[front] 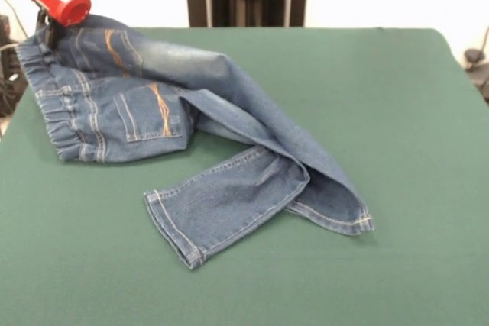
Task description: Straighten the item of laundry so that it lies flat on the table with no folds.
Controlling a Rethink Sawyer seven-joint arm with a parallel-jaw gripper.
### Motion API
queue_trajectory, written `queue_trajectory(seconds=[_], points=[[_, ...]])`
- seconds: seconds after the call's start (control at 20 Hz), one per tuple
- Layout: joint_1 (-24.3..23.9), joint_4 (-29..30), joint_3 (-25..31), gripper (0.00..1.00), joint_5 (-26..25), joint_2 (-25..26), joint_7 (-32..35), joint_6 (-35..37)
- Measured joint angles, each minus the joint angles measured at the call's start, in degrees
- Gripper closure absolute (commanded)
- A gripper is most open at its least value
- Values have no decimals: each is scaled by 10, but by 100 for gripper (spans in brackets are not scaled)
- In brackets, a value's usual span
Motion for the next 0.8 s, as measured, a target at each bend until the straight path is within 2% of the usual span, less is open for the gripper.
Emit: queue_trajectory(seconds=[0.8], points=[[-69,4,4,100,-48,-18,0,0]])
